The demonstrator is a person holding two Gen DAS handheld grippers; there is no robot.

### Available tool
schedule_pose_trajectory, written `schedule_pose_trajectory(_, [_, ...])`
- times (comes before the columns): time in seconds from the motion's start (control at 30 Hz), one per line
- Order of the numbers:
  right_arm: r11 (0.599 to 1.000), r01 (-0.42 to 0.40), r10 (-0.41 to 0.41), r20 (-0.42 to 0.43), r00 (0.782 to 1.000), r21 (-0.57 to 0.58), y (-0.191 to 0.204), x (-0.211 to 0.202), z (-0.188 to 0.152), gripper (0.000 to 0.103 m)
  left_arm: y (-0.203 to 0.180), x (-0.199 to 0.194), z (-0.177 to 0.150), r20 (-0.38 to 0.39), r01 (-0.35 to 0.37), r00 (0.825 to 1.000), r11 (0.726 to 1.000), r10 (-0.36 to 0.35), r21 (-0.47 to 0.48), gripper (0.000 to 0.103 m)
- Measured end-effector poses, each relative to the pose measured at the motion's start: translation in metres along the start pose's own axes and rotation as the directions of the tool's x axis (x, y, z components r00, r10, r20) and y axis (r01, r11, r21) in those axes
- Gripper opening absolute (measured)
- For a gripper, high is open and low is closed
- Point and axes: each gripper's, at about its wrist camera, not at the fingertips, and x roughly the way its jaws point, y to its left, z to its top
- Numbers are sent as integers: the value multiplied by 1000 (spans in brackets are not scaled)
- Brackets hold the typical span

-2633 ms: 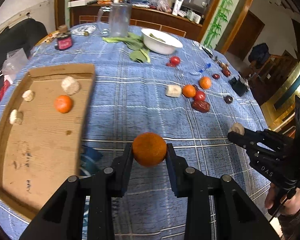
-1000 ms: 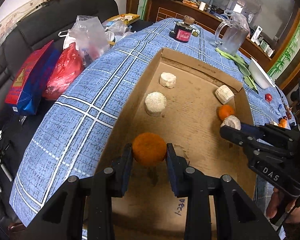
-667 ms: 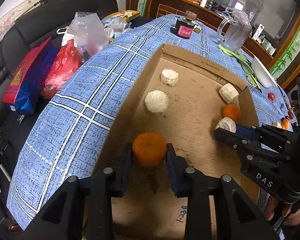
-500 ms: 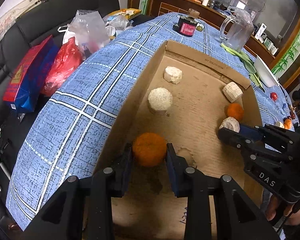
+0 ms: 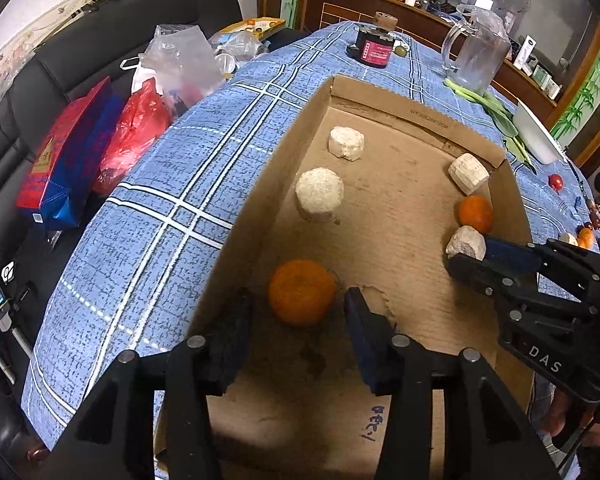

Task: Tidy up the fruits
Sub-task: 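Open the left tool to drop the orange while the right tool releases the cube, then move the right tool to a dark brown chestnut while the left tool approaches a red date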

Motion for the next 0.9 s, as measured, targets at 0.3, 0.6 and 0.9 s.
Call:
schedule_pose_trajectory(0.3, [1000,-1,1,38,999,0,3,-29,-6,41,-3,-20,-10,32,-25,999,1000,25,-2,55])
schedule_pose_trajectory(0.6, [1000,18,-18,84,996,8,-2,-74,-36,57,-17,-46,-19,90,-72,993,997,71,8,61])
schedule_pose_trajectory(0.9, [991,59,-70,89,994,123,-51,-115,-92,57,-57,-60,-29,124,-73,990,996,67,47,68])
